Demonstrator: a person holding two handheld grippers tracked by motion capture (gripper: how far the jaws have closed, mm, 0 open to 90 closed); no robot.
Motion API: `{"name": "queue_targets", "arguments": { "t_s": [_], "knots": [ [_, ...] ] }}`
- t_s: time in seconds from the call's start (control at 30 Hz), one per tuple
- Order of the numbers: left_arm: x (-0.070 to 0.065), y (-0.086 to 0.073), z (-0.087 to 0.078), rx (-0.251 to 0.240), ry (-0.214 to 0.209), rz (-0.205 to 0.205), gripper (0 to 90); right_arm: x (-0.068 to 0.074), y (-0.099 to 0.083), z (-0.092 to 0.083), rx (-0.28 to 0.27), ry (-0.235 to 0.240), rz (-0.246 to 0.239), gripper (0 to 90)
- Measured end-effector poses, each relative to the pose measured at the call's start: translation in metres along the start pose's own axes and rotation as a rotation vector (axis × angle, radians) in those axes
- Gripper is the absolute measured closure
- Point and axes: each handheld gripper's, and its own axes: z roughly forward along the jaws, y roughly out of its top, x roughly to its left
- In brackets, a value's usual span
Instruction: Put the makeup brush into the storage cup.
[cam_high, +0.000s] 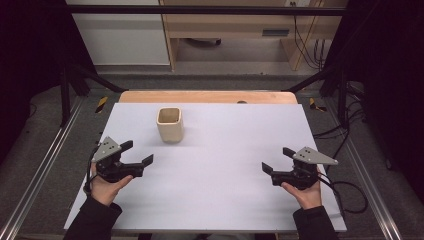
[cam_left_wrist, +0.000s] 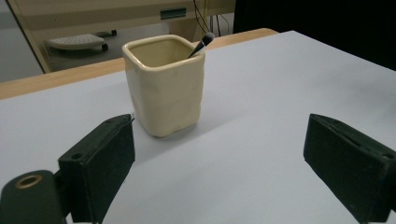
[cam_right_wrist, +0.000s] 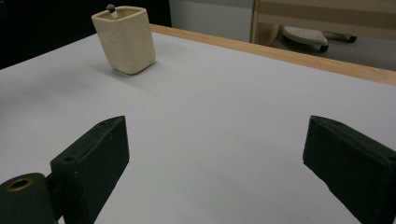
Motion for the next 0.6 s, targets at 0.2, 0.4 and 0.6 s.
{"name": "queue_targets", "arguments": {
  "t_s": [0.2,0.4,0.6],
  "knots": [
    [0.004,-0.01,-0.002,0.002,0.004,-0.018,7.7,0.0,-0.001,-0.001,0.002,0.001,0.003,7.6],
    [0.008,-0.021,-0.001,0.021,0.015,-0.031,7.6,0.0,-0.003,-0.001,0.003,0.004,0.004,7.7],
    [0.008,-0.027,0.004,0.052,0.016,-0.024,7.4,0.0,-0.004,-0.001,0.006,0.004,0.006,7.7]
  ]
}}
